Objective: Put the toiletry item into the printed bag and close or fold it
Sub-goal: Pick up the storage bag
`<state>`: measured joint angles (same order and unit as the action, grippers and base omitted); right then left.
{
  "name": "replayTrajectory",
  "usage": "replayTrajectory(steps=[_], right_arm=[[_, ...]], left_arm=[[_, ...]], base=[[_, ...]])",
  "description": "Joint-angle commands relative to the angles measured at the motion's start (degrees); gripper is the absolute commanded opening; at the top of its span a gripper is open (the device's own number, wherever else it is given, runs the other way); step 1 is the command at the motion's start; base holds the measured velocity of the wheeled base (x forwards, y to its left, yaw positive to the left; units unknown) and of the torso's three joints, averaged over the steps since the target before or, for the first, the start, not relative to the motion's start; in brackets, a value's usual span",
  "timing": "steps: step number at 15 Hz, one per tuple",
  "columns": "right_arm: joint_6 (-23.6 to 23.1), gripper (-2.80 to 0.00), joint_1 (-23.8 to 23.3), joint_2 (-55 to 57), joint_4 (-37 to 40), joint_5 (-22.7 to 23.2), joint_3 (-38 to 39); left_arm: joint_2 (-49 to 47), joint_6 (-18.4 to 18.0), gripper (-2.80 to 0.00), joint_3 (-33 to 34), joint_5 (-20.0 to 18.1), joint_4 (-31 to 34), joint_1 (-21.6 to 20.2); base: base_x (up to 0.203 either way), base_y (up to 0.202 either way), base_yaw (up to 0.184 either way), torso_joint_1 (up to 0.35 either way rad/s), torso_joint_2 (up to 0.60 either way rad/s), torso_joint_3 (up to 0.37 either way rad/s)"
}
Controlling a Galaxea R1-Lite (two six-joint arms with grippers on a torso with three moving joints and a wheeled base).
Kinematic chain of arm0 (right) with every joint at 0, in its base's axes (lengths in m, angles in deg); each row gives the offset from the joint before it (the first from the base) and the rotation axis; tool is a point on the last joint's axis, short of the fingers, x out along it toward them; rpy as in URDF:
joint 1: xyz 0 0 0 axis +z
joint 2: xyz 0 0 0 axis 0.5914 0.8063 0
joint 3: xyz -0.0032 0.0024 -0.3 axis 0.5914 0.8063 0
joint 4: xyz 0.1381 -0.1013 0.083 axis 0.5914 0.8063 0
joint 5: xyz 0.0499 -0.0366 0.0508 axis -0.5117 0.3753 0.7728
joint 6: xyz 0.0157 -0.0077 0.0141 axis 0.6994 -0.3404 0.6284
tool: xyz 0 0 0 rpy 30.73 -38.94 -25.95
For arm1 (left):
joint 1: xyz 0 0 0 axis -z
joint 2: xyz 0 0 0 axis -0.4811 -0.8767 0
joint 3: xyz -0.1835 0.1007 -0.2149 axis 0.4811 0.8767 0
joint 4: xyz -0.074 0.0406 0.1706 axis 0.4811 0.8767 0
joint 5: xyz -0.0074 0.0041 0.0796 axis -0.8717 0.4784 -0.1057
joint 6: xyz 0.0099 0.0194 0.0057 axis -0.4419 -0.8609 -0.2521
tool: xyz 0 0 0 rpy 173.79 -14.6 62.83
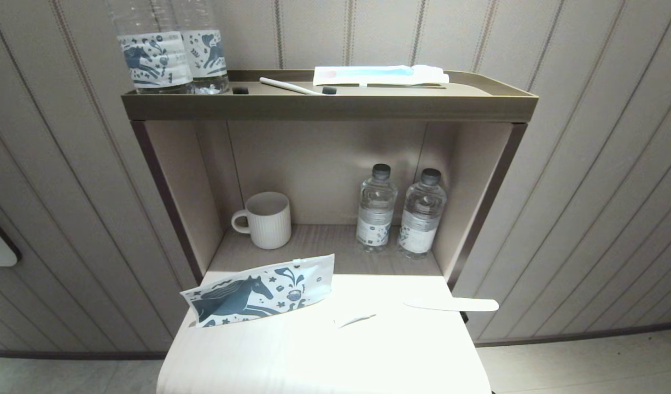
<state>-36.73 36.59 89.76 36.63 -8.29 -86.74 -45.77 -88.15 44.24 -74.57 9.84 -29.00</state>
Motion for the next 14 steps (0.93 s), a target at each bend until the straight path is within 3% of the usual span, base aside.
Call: replayTrajectory(steps=[1,6,9,11,12,14], right_arm=[[0.0,-2.80,0.0,0.1,0.0,0.0,0.0],[0.0,-2.80,0.0,0.1,0.0,0.0,0.0],[0.0,-2.80,0.0,0.1,0.0,0.0,0.0],[0.0,-2.80,0.0,0.1,0.0,0.0,0.0],[0.0,-2.80,0.0,0.1,0.0,0.0,0.0],[0.0,-2.80,0.0,0.1,0.0,0.0,0.0]], left_arm=[[0.0,0.0,-2.80,0.0,0.0,0.1,-0.1],[0.0,-0.6,-2.80,-0.6,0.4,0.3,-0.1],[-6.1,-1.3,-2.80,-11.6,-0.3,1.5,-0.1],[-14.0,-1.0,-2.80,-20.8,-4.5,4.1,0.7],[-17.0,-1.2,0.00,-23.0,-10.6,6.1,1.1],[-24.3,-3.2,0.00,-25.9,-20.7,9.2,1.4]], base=[[0.000,0.000,0.000,0.000,0.00,0.000],[0.000,0.000,0.000,0.000,0.00,0.000],[0.000,0.000,0.000,0.000,0.00,0.000],[0.000,0.000,0.000,0.000,0.00,0.000],[0.000,0.000,0.000,0.000,0.00,0.000],[0.000,0.000,0.000,0.000,0.00,0.000]])
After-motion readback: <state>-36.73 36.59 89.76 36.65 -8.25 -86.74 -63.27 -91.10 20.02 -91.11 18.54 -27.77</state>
